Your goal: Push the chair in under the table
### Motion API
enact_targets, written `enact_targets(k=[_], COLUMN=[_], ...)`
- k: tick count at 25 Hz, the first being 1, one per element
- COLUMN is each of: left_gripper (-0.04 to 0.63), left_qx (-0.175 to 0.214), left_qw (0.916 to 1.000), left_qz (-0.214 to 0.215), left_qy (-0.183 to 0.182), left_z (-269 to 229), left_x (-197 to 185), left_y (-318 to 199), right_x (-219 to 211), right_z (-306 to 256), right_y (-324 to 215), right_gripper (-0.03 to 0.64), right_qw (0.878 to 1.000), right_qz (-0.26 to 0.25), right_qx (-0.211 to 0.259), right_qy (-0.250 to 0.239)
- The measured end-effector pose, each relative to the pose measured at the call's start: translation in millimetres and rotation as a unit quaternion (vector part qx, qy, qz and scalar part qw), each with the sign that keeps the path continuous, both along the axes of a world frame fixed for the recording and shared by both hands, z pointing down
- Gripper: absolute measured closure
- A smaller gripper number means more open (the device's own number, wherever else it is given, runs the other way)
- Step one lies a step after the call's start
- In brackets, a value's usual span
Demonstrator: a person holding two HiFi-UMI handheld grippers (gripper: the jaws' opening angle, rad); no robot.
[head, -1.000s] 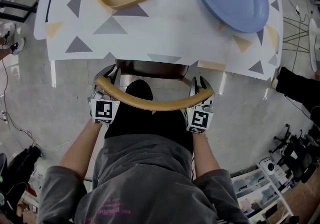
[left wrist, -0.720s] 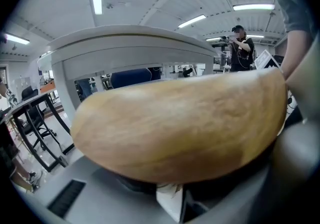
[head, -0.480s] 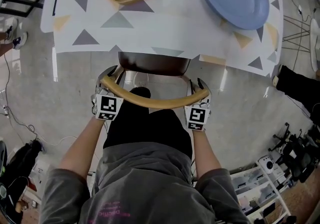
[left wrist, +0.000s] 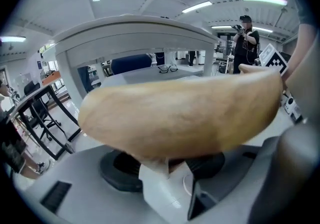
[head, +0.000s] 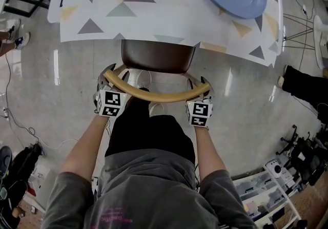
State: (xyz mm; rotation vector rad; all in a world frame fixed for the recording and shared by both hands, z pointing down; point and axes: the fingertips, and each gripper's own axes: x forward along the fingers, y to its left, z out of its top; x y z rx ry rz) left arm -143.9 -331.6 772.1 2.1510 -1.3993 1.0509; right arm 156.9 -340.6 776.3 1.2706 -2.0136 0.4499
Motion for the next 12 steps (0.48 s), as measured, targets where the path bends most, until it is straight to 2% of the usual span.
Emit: enact_targets(k=[4, 12], left_gripper=[0.345, 0.348], left_qx=[-0.011, 0.007], left_qw=[0.9998, 0.9995], left_qz=[-0.016, -0.029], left_qy=[-0.003, -0.003], left_z=[-5, -37], left_x=[-6, -8], left_y=[17, 46], right_x=[7, 22], right_z=[-4, -33], right_y=[15, 39], right_gripper=[0.417, 0.417], right_qw=[1.000, 1.000], right_qz=[0.008, 0.010], right_qx=[-0.011, 0.002], right_qy=[-0.003, -0.007])
